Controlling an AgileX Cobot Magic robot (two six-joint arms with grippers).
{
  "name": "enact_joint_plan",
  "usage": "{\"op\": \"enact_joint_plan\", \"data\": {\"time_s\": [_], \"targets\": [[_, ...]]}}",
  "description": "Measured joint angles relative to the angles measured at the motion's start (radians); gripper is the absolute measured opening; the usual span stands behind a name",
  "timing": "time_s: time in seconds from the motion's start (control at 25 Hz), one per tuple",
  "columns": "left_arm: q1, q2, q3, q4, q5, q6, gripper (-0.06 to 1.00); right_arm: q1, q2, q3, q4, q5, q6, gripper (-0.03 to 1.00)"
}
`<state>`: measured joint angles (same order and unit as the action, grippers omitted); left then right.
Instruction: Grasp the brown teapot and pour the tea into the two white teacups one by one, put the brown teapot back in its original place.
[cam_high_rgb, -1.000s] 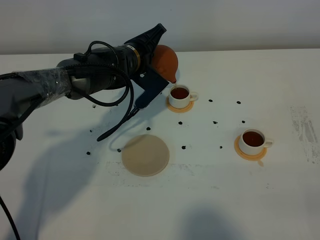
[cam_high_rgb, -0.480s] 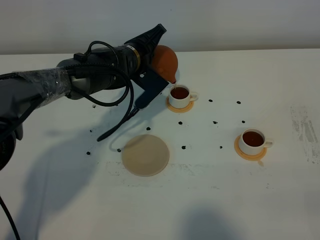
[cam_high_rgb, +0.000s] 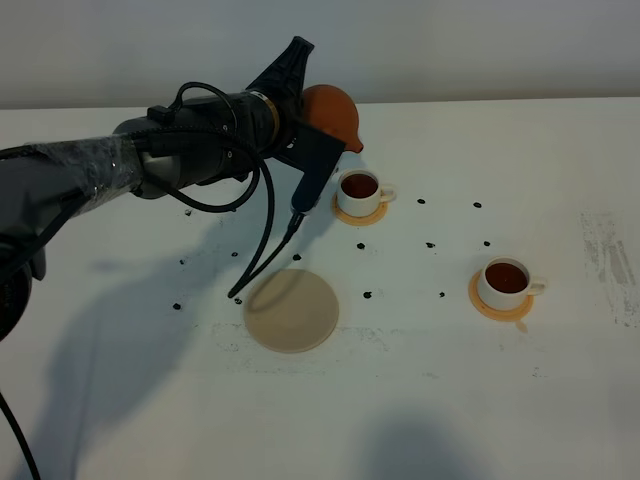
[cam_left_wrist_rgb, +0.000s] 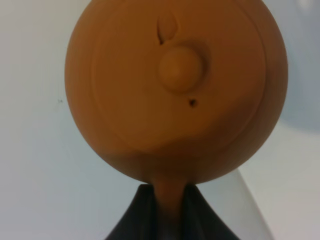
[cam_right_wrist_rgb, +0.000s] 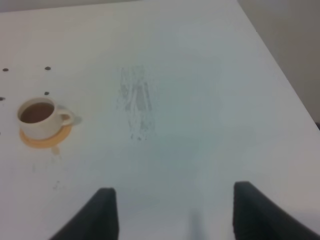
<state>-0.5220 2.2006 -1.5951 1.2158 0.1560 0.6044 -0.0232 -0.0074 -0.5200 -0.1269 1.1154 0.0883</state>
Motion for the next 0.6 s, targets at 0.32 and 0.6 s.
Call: {"op": "enact_joint_plan", "data": {"time_s": [0.32, 0.6], "targets": [[0.0, -0.054, 0.023, -0.232, 0.059, -0.006, 0.1, 0.0, 0.0, 0.0, 0.0, 0.0, 0.0, 0.5], [0.01, -0.203, 0.122, -0.482, 0.135, -0.017, 0.1, 0.0, 0.0, 0.0, 0.0, 0.0, 0.0, 0.5]]}}
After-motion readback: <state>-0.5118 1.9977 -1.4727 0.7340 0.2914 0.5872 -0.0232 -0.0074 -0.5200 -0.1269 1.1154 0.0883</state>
